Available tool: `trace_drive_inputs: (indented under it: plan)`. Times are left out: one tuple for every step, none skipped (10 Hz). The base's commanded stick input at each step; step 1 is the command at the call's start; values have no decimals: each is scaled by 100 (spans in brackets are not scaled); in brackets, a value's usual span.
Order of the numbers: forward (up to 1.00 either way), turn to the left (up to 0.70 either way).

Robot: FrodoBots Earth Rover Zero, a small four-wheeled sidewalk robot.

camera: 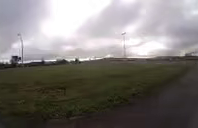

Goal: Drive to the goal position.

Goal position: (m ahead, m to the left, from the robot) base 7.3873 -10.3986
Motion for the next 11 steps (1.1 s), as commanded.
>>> trace_drive_inputs:
  plan:
    - [0,-100]
    - [0,-100]
    - [0,-100]
    - [0,-100]
    - [0,-100]
    - [0,-100]
    - [0,-100]
    - [0,-100]
    - [0,-100]
    - [0,-100]
    - [0,-100]
